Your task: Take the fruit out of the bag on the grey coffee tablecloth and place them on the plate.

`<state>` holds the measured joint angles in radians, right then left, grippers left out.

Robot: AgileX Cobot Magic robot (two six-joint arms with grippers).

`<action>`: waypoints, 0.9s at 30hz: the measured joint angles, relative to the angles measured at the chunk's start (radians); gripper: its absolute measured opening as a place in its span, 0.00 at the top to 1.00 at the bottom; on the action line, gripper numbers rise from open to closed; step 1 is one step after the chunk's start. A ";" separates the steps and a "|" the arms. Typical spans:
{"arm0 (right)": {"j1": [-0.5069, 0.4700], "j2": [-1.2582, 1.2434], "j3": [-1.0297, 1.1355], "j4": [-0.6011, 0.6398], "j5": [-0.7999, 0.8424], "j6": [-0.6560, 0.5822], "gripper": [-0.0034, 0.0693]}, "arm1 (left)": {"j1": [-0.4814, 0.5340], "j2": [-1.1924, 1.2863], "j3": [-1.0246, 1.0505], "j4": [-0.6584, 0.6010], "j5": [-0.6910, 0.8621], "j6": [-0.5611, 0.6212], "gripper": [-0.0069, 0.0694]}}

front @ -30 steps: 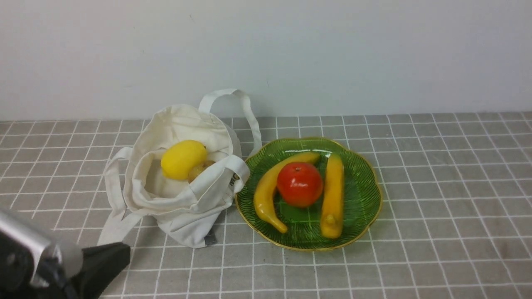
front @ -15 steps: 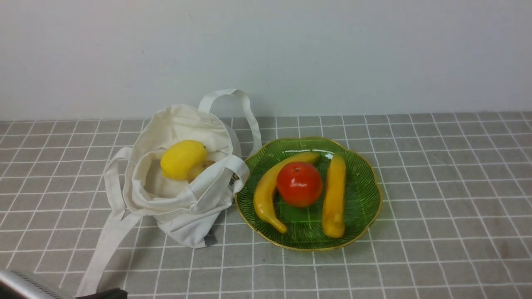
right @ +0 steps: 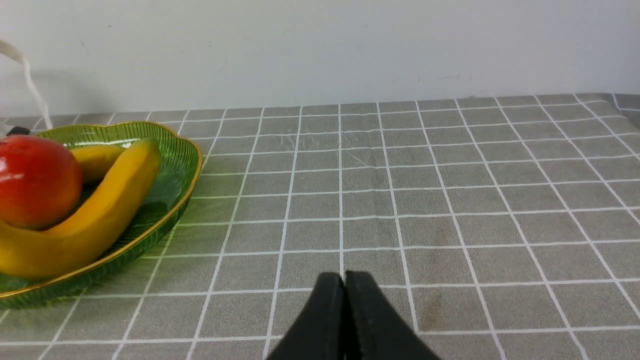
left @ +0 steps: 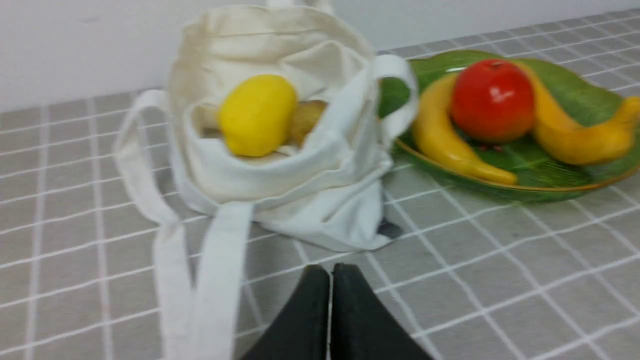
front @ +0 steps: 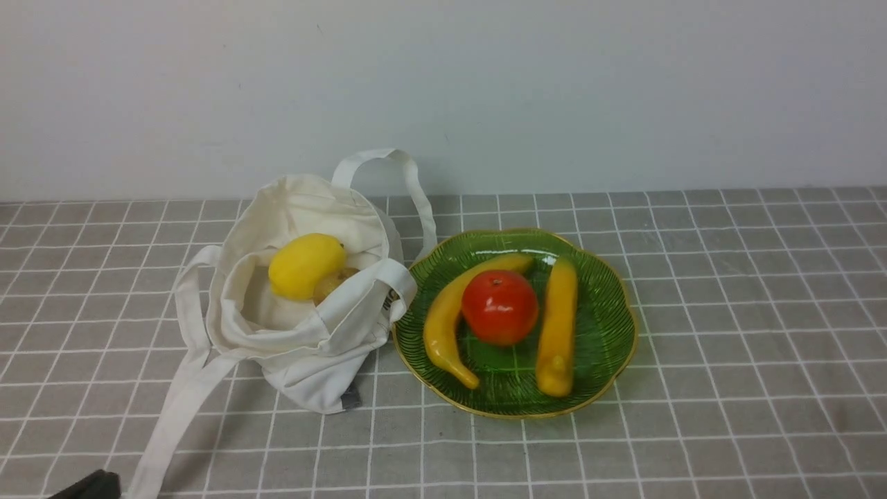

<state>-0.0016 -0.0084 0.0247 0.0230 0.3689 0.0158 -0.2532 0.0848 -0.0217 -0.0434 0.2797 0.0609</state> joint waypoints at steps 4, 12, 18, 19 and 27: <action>0.000 0.000 0.000 0.000 0.000 0.000 0.97 | 0.101 -0.071 0.046 0.061 0.004 -0.071 0.92; 0.000 0.000 0.000 0.000 0.000 0.000 0.97 | 0.175 -0.095 0.050 0.072 0.069 -0.110 0.92; 0.000 0.000 0.000 0.000 0.000 0.000 0.97 | 0.156 -0.095 0.050 0.072 0.095 -0.112 0.92; 0.000 0.000 0.000 0.000 0.000 0.000 0.97 | 0.155 -0.095 0.050 0.072 0.095 -0.112 0.92; -0.001 0.000 0.000 0.000 0.000 0.000 0.97 | 0.155 -0.095 0.050 0.072 0.096 -0.112 0.92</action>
